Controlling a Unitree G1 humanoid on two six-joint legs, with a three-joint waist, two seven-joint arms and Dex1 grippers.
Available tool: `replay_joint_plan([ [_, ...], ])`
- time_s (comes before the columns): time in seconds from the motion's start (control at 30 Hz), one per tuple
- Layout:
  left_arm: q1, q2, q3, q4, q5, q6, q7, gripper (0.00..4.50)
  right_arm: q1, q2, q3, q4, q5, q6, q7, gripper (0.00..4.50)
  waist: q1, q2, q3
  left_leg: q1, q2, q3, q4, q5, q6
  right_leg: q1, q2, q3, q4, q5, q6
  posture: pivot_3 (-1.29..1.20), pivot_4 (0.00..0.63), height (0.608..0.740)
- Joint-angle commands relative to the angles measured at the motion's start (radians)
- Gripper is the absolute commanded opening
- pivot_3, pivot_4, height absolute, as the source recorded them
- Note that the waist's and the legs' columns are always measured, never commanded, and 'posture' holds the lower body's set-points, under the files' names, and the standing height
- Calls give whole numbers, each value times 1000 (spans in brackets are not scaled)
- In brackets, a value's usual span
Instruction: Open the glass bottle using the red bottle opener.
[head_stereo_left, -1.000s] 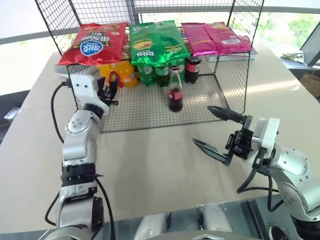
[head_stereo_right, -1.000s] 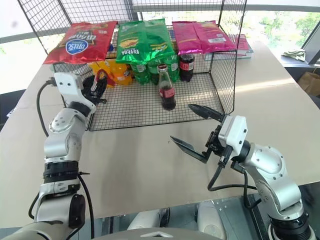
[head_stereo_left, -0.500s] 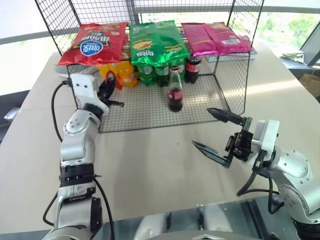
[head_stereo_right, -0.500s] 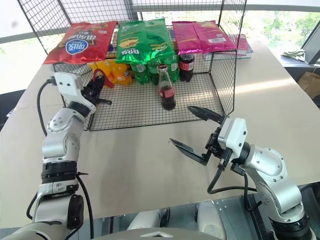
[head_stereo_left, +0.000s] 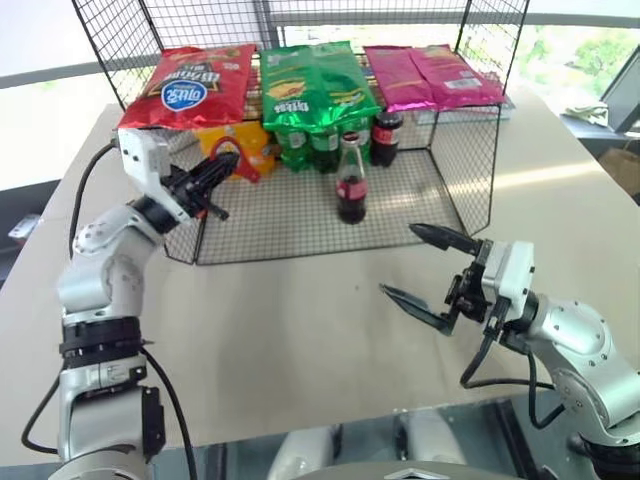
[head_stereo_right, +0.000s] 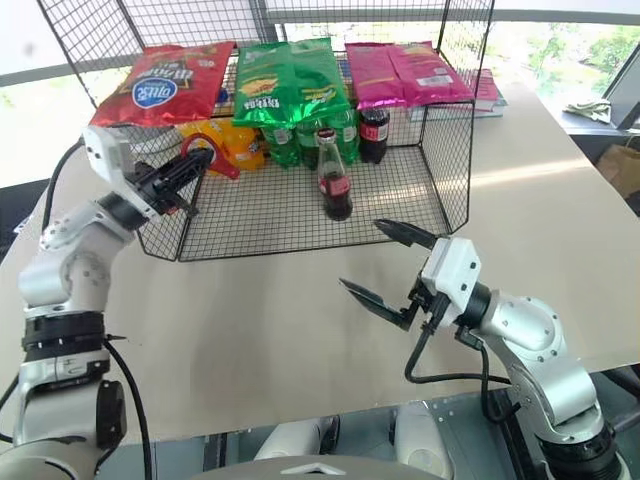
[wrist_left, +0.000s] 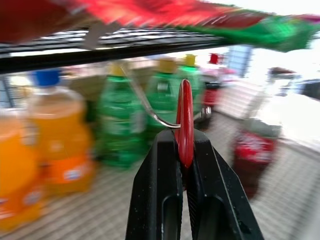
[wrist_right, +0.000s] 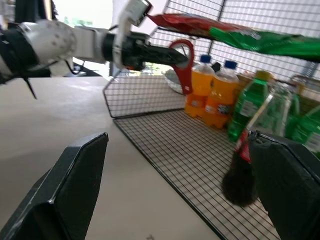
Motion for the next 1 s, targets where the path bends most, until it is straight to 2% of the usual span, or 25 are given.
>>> replay_joint_plan([
  [0.03,-2,38,48,3,-83,99,-51,38,-16,-10,-5,-40,-8,68,-48,4500,-3,0,0,0,0,0,0,0,0,0,0,0,0,0,0,0,150,740],
  [0.13,1,45,58,0,-113,152,-60,38,-36,-49,14,-91,-73,180,-113,4500,-2,0,0,0,0,0,0,0,0,0,0,0,0,0,0,0,150,740],
  [0.2,-7,45,77,-5,-165,224,-57,38,-65,-56,15,-102,-11,261,-109,4500,-2,0,0,0,0,0,0,0,0,0,0,0,0,0,0,0,150,740],
  [0.27,-1,46,105,-43,-264,353,-44,38,-132,-41,5,-90,98,355,-94,4500,-2,0,0,0,0,0,0,0,0,0,0,0,0,0,0,0,150,740],
  [0.37,37,25,153,-129,-474,570,8,38,-274,43,-17,-10,293,527,-134,4500,-16,-1,1,0,0,0,0,0,0,0,0,1,1,0,0,0,150,740],
  [0.43,69,1,171,-187,-577,645,52,38,-356,93,-23,49,422,635,-149,4500,-23,-1,1,0,0,0,1,0,0,0,0,1,1,0,0,0,150,740],
  [0.57,133,-19,147,-310,-660,690,85,38,-481,179,-48,163,568,752,-202,4500,-26,-1,0,0,0,-1,0,0,0,0,0,1,0,0,0,0,150,740],
  [0.73,159,-48,124,-412,-773,706,151,38,-546,208,-60,244,670,832,-207,4500,-25,-1,0,-1,0,-1,0,0,0,0,-1,0,0,0,0,0,150,740],
  [0.87,168,-61,96,-462,-804,689,188,0,-545,207,-23,236,691,864,-181,3453,-27,-1,0,0,0,0,0,0,0,0,-1,1,0,0,0,0,150,740],
  [0.9,170,-65,90,-473,-808,683,197,0,-541,210,-17,230,697,869,-179,2987,-27,-1,0,0,0,0,0,0,0,-1,-1,1,0,0,0,0,150,740],
  [1.0,168,-66,78,-483,-827,672,213,0,-541,238,-29,245,742,886,-203,2987,-28,-1,0,0,0,0,0,0,0,-1,-1,1,0,0,0,0,150,740],
])
